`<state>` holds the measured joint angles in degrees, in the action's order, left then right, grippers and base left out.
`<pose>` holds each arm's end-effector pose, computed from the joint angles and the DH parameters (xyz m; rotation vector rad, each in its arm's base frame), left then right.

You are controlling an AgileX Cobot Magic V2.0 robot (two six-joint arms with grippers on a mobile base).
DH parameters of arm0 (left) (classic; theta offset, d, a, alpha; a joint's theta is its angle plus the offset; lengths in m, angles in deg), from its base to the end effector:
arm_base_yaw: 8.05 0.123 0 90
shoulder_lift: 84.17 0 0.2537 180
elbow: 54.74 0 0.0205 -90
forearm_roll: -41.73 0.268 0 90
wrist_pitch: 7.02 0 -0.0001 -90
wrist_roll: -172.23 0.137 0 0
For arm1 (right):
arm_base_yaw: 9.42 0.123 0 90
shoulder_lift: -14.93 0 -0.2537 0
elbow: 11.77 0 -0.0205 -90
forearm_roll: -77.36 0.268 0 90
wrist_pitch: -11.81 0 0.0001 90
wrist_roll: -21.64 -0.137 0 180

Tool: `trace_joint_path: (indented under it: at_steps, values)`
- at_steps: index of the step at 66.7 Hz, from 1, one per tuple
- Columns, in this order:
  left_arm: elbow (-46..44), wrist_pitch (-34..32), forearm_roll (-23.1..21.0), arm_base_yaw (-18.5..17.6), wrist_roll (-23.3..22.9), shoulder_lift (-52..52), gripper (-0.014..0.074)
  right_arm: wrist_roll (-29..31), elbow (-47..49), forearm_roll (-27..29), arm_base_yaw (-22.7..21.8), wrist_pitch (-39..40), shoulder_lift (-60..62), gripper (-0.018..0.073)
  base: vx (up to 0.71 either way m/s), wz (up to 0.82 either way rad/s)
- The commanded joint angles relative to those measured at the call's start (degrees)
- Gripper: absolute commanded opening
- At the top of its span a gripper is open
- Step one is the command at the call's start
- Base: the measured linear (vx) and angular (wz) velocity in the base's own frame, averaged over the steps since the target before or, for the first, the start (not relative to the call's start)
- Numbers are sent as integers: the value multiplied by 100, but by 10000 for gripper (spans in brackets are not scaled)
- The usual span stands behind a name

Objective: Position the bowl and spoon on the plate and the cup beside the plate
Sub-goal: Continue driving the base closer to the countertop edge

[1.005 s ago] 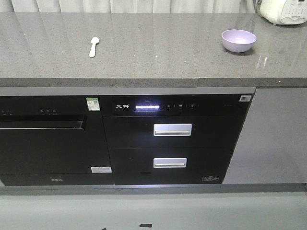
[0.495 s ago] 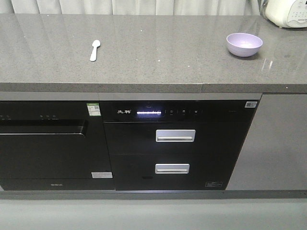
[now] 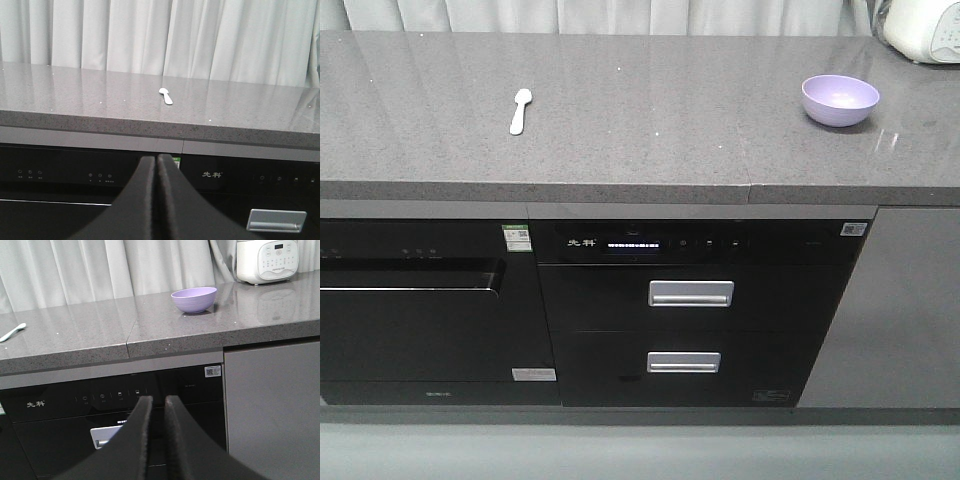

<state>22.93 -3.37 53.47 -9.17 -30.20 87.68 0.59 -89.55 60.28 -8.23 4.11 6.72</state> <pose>0.1516 -0.0012 0.2003 -0.1408 1.5559 -0.1527 0.1515 -0.0023 0.1903 0.0718 1.6279 0.0391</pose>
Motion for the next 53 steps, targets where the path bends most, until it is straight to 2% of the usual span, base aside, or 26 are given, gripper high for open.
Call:
trace_joint_path:
  at_steps: [1, 53]
  values:
    - [173, -427, -44, -14, -47, 101, -6, 25, -96, -37, -15, 419, 64, 71, 5, 2]
    - [173, -427, -44, -14, -47, 101, -6, 25, -96, -37, -15, 419, 64, 71, 4, 1]
